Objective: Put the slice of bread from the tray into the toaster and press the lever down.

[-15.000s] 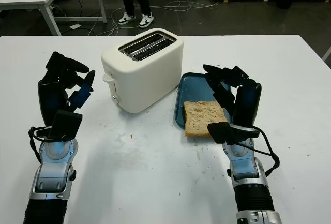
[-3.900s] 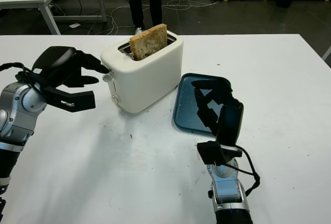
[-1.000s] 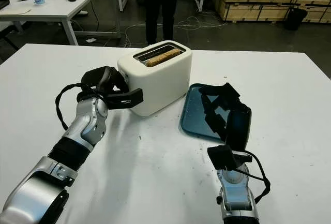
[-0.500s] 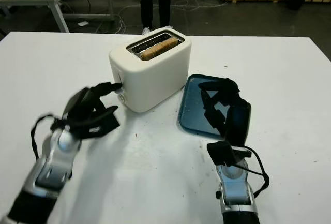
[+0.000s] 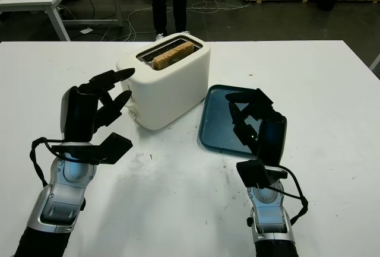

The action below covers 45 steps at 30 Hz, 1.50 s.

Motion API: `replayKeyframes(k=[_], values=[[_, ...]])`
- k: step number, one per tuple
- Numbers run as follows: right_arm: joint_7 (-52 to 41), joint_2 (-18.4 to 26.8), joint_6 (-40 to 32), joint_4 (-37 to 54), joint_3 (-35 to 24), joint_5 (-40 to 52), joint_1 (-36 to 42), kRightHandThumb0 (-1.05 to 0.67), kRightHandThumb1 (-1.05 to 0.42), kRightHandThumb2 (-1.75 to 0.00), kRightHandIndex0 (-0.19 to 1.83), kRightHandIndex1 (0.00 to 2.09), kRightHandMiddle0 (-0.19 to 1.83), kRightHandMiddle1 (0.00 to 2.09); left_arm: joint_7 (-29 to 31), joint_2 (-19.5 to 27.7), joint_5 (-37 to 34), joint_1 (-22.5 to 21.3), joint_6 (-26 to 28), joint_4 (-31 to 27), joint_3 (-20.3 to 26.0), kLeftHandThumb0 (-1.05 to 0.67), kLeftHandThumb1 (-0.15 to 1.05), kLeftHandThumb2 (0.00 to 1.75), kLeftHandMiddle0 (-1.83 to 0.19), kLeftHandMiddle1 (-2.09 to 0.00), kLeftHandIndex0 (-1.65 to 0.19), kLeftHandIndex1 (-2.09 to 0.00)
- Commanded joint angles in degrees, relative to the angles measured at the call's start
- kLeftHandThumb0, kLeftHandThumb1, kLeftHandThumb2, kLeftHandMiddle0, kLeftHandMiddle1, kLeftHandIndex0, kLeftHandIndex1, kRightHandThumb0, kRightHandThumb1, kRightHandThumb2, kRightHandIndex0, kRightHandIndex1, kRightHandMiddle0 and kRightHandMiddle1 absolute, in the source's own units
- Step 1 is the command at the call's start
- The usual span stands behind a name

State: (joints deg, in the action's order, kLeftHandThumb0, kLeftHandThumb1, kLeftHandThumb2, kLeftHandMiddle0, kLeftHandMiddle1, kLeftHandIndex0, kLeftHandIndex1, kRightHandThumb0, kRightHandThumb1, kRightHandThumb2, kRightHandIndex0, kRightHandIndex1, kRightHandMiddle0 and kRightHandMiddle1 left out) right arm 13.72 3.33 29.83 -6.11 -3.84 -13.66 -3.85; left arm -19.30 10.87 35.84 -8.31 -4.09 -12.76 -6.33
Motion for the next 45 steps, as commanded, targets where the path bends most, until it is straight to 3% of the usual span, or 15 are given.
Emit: replayKeyframes(k=[1, 3, 7, 10, 17, 22, 24, 26, 32, 45], values=[[0.24, 0.48, 0.86, -0.03, -0.02, -0.23, -0.39, -0.43, -0.92, -0.27, 0.82, 1.75, 0.79, 1.03, -0.95, 1.08, 1.92, 0.22, -0.73, -2.02, 1.23, -0.15, 0.86, 0.16, -0.94, -1.75, -0.97, -0.07], [0.20, 0.48, 0.91, -0.08, -0.07, -0.11, -0.39, -0.44, -0.92, -0.27, 0.83, 1.75, 0.78, 1.04, 2.79, 2.54, 4.61, 0.47, 2.93, -5.16, 1.99, -0.19, 0.89, 0.15, -0.92, -1.75, -1.01, -0.09], [0.34, 0.57, 1.26, -0.17, -0.12, -0.15, -0.47, -0.44, -0.92, -0.27, 0.84, 1.75, 0.77, 1.09, 23.14, 9.43, 7.12, -1.02, 14.82, -14.43, 4.23, -0.16, 0.91, 0.13, -0.88, -1.75, -1.06, -0.09], [0.21, 0.51, 1.20, -0.02, -0.12, 0.18, -0.44, -0.42, -0.92, -0.27, 0.84, 1.75, 0.75, 1.14, 35.07, 15.39, 7.64, -4.53, 19.94, -16.93, 5.33, -0.13, 0.90, 0.05, -0.92, -1.66, -1.09, -0.06], [0.58, 0.57, 0.77, 0.07, -0.15, -0.38, -0.33, -0.44, -0.92, -0.27, 0.83, 1.75, 0.76, 1.11, 43.70, 21.34, 8.38, -10.44, 21.92, -14.59, 4.61, -0.17, 0.89, 0.02, -0.97, -1.64, -1.10, -0.03], [0.29, 0.54, 0.65, 0.54, -0.17, 0.15, -0.25, -0.43, -0.92, -0.27, 0.85, 1.75, 0.74, 1.16, 56.90, 26.69, 8.23, -15.69, 23.88, -9.39, 0.19, -0.23, 0.92, 0.02, -0.89, -1.66, -1.10, -0.02], [0.56, 0.66, 0.75, 0.45, -0.19, -0.37, -0.29, -0.43, -0.92, -0.27, 0.84, 1.75, 0.74, 1.15, 58.79, 27.17, 7.65, -17.83, 22.73, -5.49, -1.92, -0.22, 0.92, 0.02, -0.87, -1.63, -1.14, -0.03], [0.57, 0.72, 1.01, 0.16, -0.21, -0.33, -0.39, -0.43, -0.92, -0.27, 0.84, 1.75, 0.74, 1.19, 58.45, 26.76, 7.09, -19.32, 21.36, -2.47, -3.29, -0.23, 0.92, 0.04, -0.88, -1.61, -1.06, -0.01], [0.20, 0.43, 0.97, 0.30, -0.25, 0.70, -0.33, -0.44, -0.92, -0.26, 0.85, 1.75, 0.75, 1.11, 56.15, 25.32, 6.56, -21.92, 17.44, 2.93, -5.74, -0.22, 0.92, 0.08, -0.89, -1.73, -0.98, 0.00], [0.17, 0.27, 0.82, 0.28, -0.18, 0.84, -0.21, -0.44, -0.92, -0.26, 0.84, 1.75, 0.74, 1.20, 52.82, 24.04, 4.43, -20.18, 15.52, 4.27, -5.63, -0.22, 0.92, 0.18, -0.89, -1.71, -0.93, 0.00]])
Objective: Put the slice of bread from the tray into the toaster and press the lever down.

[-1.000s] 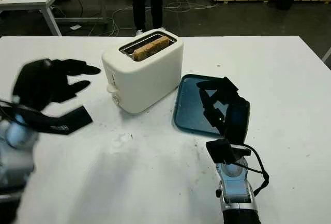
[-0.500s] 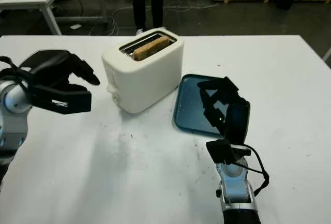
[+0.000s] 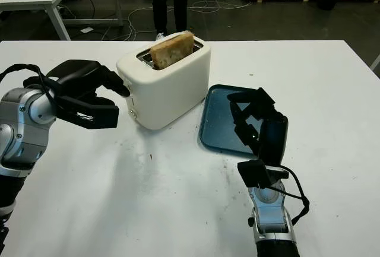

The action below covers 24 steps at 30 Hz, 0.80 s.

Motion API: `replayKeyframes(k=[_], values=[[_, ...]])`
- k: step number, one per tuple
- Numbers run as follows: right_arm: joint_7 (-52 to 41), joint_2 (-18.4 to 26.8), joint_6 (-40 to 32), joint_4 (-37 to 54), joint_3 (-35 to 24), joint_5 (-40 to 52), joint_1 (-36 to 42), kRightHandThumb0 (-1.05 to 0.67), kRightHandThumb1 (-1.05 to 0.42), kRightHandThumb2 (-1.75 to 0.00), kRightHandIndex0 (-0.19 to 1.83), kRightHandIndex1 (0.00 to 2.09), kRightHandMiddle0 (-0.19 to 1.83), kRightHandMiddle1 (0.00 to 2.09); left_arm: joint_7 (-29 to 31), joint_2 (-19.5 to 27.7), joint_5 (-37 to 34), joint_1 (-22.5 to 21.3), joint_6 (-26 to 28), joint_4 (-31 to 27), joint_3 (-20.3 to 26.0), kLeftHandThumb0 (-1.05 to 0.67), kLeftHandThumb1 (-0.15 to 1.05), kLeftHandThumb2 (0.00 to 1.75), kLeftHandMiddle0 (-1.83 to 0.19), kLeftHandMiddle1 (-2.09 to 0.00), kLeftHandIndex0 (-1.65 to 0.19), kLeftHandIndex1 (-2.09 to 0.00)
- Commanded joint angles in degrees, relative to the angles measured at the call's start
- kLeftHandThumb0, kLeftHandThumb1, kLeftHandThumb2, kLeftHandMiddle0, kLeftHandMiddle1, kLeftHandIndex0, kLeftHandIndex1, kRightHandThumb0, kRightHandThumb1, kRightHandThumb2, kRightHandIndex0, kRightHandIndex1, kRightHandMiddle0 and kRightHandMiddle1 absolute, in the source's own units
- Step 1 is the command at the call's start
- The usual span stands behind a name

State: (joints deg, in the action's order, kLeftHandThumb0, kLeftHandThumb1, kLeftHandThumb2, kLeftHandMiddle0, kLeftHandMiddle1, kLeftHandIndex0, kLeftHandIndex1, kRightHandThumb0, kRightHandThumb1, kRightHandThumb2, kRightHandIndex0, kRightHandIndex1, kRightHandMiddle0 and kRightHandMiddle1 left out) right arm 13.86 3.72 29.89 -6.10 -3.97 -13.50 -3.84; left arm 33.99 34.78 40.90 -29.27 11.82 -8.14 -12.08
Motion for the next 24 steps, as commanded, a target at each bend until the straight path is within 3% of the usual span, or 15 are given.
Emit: replayKeyframes(k=[1, 11, 24], values=[[0.21, -0.05, 0.86, 0.15, -0.04, 0.38, -0.24, -0.44, -0.92, -0.26, 0.84, 1.75, 0.73, 1.20, -0.73, 0.20, -0.72, 1.20, -0.34, -0.95, 0.42, -0.22, 0.92, 0.19, -0.90, -1.69, -0.94, 0.00], [0.59, 0.05, 0.84, 0.08, 0.01, -0.43, -0.25, -0.45, -0.92, -0.26, 0.84, 1.75, 0.74, 1.15, -0.45, 1.37, -0.19, 3.00, 1.37, -5.86, 2.52, -0.21, 0.92, 0.19, -0.91, -1.75, -0.96, -0.01], [0.12, 0.07, 1.00, -0.18, 0.01, 0.50, -0.13, -0.44, -0.92, -0.26, 0.84, 1.75, 0.73, 1.20, -2.29, 3.49, 2.44, -0.53, 4.05, -5.55, 4.75, -0.26, 0.90, 0.18, -0.91, -1.65, -0.96, -0.01]])
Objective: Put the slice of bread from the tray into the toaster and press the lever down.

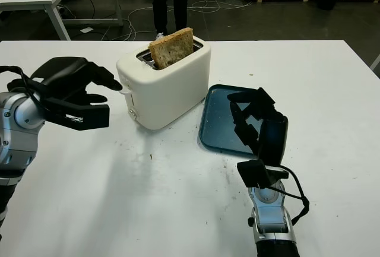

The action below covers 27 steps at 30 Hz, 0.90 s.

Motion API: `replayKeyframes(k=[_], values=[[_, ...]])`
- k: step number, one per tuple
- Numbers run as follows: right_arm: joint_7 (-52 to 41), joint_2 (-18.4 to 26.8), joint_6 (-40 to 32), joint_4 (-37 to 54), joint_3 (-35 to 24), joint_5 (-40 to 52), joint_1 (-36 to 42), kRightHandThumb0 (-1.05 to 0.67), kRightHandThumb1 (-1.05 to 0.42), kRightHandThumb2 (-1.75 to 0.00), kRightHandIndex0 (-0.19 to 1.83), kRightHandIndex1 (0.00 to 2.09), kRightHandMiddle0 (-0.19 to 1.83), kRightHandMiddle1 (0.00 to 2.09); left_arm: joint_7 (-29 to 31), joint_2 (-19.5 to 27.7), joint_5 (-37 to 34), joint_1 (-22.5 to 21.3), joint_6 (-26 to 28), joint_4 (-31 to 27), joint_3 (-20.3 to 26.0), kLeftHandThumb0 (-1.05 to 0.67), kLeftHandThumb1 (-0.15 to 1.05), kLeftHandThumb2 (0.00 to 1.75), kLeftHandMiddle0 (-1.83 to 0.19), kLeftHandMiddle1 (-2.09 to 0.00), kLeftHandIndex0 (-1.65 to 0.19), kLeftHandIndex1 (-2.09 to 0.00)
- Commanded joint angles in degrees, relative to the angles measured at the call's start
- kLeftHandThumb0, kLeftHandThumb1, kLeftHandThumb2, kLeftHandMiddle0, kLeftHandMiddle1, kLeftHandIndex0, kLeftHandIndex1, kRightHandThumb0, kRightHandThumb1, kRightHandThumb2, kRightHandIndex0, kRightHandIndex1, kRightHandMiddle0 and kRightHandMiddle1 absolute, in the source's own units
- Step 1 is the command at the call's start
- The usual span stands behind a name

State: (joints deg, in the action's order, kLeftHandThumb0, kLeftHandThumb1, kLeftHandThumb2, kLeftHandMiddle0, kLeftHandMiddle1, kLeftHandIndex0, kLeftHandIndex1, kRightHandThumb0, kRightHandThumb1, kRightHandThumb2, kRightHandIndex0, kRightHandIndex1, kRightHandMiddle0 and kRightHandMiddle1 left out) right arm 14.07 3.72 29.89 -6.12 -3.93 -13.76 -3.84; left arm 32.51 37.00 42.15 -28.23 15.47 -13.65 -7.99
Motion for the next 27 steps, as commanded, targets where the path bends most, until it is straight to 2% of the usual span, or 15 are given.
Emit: replayKeyframes(k=[1, 4, 7, 10, 14, 17, 23, 27], values=[[-0.09, 0.01, 0.84, -0.01, -0.02, 0.76, -0.05, -0.44, -0.92, -0.26, 0.83, 1.75, 0.73, 1.20, -0.93, 1.39, 1.47, -2.00, 0.58, 0.24, 0.79, -0.27, 0.90, 0.18, -0.92, -1.65, -0.96, -0.01], [0.01, 0.02, 1.00, 0.08, 0.01, 0.53, 0.04, -0.43, -0.92, -0.26, 0.84, 1.75, 0.73, 1.20, -1.75, 1.56, 0.98, -3.02, 0.13, 2.25, 0.91, -0.26, 0.90, 0.15, -0.91, -1.73, -1.05, -0.04], [-0.31, -0.13, 1.20, -0.06, 0.06, 1.25, 0.08, -0.43, -0.92, -0.26, 0.84, 1.75, 0.73, 1.20, -2.12, 1.38, 0.31, -3.36, -0.87, 4.25, 0.10, -0.26, 0.90, 0.14, -0.93, -1.68, -1.00, -0.01], [-0.13, -0.09, 1.09, -0.07, 0.06, 0.95, 0.08, -0.44, -0.92, -0.26, 0.84, 1.75, 0.73, 1.17, -1.52, 0.99, 0.38, -3.76, -1.14, 5.85, -1.14, -0.27, 0.92, 0.13, -1.00, -1.27, -0.95, 0.00], [-0.02, 0.06, 1.22, -0.10, 0.01, 0.73, -0.06, -0.44, -0.92, -0.26, 0.84, 1.75, 0.72, 1.19, -2.17, 0.34, 0.30, -3.96, -2.24, 7.49, -2.45, -0.26, 0.92, 0.14, -0.92, -1.50, -0.94, -0.01], [0.02, -0.06, 0.67, 0.24, -0.04, 0.69, 0.02, -0.44, -0.92, -0.26, 0.85, 1.75, 0.73, 1.18, -1.99, 0.19, 0.25, -4.24, -2.97, 8.30, -3.33, -0.25, 0.92, 0.15, -0.87, -1.37, -0.96, -0.01], [-0.10, 0.11, 0.68, 0.23, -0.12, 0.69, 0.09, -0.44, -0.92, -0.26, 0.84, 1.75, 0.74, 1.16, -1.05, -0.14, -1.12, -3.72, -4.09, 8.08, -3.54, -0.24, 0.92, 0.17, -0.92, -1.69, -0.97, 0.00], [-0.08, 0.02, 0.95, 0.01, -0.09, 0.82, 0.01, -0.44, -0.92, -0.26, 0.84, 1.75, 0.74, 1.14, -0.77, 0.08, -1.63, -3.05, -4.23, 6.77, -3.45, -0.26, 0.92, 0.19, -0.94, -1.69, -0.97, -0.01]])
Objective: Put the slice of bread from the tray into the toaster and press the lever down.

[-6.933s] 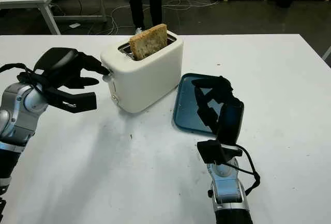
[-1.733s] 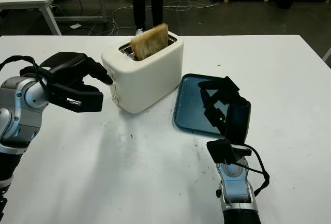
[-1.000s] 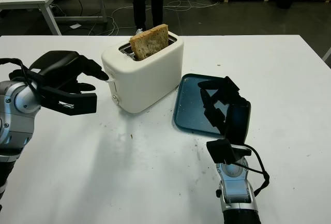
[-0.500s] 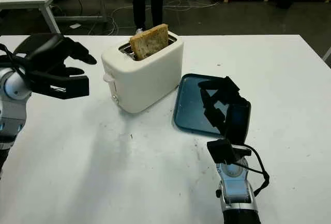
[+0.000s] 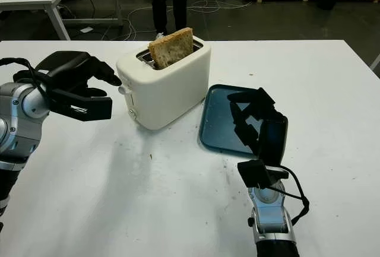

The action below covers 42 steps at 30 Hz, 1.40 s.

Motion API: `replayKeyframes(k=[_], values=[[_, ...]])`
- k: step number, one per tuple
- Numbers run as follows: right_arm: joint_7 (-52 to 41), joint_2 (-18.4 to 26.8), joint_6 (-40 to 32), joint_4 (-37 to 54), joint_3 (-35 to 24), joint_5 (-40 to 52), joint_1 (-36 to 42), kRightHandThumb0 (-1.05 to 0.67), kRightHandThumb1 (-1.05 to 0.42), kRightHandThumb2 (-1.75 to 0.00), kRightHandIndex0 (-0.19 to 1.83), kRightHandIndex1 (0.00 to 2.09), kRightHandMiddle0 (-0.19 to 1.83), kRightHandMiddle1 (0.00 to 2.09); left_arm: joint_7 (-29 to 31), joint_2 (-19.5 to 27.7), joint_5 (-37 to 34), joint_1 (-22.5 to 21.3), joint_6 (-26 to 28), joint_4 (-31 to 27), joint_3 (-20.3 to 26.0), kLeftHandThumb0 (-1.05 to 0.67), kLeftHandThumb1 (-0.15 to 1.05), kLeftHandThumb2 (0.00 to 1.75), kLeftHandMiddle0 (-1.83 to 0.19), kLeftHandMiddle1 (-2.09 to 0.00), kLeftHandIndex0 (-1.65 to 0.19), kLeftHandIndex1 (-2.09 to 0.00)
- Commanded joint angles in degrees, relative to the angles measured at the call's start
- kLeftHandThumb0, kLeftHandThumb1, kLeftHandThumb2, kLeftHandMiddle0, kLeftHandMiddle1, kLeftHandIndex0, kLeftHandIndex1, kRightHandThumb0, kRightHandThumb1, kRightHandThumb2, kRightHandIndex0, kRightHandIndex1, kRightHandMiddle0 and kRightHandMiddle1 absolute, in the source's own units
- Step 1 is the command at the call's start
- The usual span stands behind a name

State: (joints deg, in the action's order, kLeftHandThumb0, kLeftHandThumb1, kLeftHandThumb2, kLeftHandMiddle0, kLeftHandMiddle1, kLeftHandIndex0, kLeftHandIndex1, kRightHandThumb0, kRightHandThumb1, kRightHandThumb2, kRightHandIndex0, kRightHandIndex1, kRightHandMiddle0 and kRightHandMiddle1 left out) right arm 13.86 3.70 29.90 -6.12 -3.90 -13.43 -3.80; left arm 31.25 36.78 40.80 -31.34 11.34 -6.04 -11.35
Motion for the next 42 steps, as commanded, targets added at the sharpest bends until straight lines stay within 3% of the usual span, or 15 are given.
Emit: replayKeyframes(k=[1, 23, 42], values=[[0.24, 0.05, 1.03, -0.06, -0.11, 0.32, -0.07, -0.44, -0.92, -0.26, 0.84, 1.75, 0.74, 1.13, 0.69, 0.30, -0.21, 0.12, 0.14, -1.18, -0.13, -0.26, 0.92, 0.20, -0.94, -1.70, -0.97, 0.00], [0.15, -0.09, 1.20, 0.10, -0.07, 0.59, 0.10, -0.44, -0.92, -0.26, 0.84, 1.75, 0.74, 1.14, 0.92, 0.79, 0.14, -0.42, -0.80, -0.19, -0.31, -0.24, 0.88, 0.26, -0.89, -1.72, -0.96, 0.00], [0.06, -0.21, 0.87, 0.19, -0.02, 0.73, 0.18, -0.45, -0.92, -0.26, 0.85, 1.75, 0.71, 1.22, 1.10, -0.26, 0.02, -0.60, -2.33, 1.63, -1.75, -0.24, 0.86, 0.29, -0.95, -1.75, -0.95, 0.00]])
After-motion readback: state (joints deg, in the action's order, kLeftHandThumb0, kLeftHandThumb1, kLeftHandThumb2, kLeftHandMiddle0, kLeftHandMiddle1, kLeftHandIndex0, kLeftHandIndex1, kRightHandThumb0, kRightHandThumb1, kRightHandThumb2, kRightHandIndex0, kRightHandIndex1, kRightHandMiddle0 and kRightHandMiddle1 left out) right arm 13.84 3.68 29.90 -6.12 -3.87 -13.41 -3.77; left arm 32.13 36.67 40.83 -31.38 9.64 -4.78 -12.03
